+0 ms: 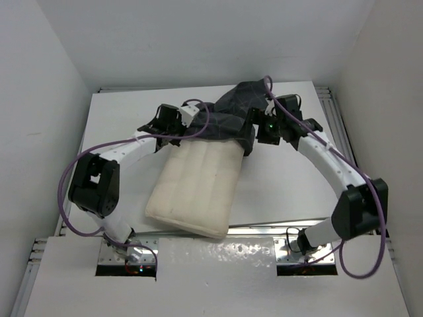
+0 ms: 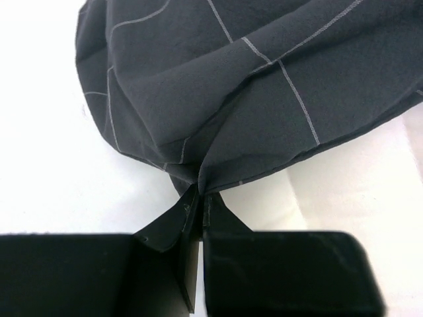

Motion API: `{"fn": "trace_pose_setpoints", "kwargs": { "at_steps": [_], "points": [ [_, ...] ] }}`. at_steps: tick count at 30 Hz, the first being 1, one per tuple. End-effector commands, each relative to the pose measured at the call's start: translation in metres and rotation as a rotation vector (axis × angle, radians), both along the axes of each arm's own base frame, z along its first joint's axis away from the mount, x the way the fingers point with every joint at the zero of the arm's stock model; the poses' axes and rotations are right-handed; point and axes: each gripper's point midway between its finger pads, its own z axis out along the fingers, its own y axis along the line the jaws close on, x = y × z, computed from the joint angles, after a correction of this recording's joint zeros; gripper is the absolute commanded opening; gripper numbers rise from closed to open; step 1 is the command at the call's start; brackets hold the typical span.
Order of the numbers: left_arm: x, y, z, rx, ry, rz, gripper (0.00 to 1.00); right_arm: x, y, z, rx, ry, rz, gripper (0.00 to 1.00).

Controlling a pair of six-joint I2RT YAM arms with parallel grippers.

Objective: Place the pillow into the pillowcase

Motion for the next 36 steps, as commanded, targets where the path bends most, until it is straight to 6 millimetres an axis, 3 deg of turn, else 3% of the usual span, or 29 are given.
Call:
{"fn": "trace_pose_setpoints", "kwargs": {
  "at_steps": [1,5,6,7,8,11,17,21,23,24,25,26,29,30,34,36],
  "points": [
    [-0.02,-0.004,0.006,-0.042,0.055,-0.009,0.0,-0.01,-0.004,0.003,0.063,0.033,-0.143,0.99],
    [-0.026,0.0,0.003,-0.027,0.077,-0.006,0.0,-0.048,-0.012,-0.028,0.066,0.132,-0.171,0.99],
    [-0.028,0.001,0.001,-0.023,0.087,-0.006,0.0,-0.046,-0.006,-0.026,0.13,0.119,-0.196,0.99],
    [-0.03,0.001,0.002,-0.024,0.089,-0.01,0.0,-0.064,-0.001,-0.042,0.169,0.162,-0.19,0.99],
    [-0.032,0.001,0.001,-0.025,0.095,-0.014,0.0,-0.067,0.005,-0.048,0.203,0.16,-0.193,0.99],
    [-0.034,0.001,0.001,-0.025,0.098,-0.018,0.0,-0.065,0.037,-0.051,0.282,0.108,-0.167,0.99],
    [-0.037,0.0,0.006,-0.028,0.094,-0.025,0.0,-0.055,0.073,-0.065,0.355,0.092,-0.11,0.99],
    [-0.039,-0.002,0.01,-0.036,0.095,-0.036,0.0,-0.067,0.077,-0.108,0.31,0.188,-0.114,0.95],
    [-0.042,-0.005,0.012,-0.048,0.098,-0.054,0.0,-0.068,0.078,-0.117,0.296,0.211,-0.111,0.9],
    [-0.045,-0.006,0.012,-0.049,0.103,-0.064,0.0,-0.067,0.078,-0.125,0.285,0.224,-0.107,0.76],
    [-0.046,-0.008,0.014,-0.051,0.099,-0.079,0.0,-0.064,0.081,-0.124,0.288,0.218,-0.101,0.65],
    [-0.049,-0.011,0.015,-0.054,0.106,-0.103,0.0,-0.061,0.083,-0.122,0.294,0.21,-0.094,0.41],
    [-0.059,-0.019,0.021,-0.061,0.113,-0.165,0.0,-0.048,0.092,-0.1,0.326,0.158,-0.053,0.05],
    [-0.06,-0.019,0.029,-0.052,0.094,-0.189,0.0,-0.041,0.096,-0.086,0.348,0.128,-0.033,0.0],
    [-0.066,-0.01,0.054,0.027,0.045,-0.261,0.0,-0.013,0.086,-0.006,0.469,-0.095,-0.014,0.0],
    [-0.066,-0.006,0.068,0.074,-0.013,-0.321,0.0,-0.006,0.084,0.022,0.49,-0.169,0.024,0.0]
  ]
}}
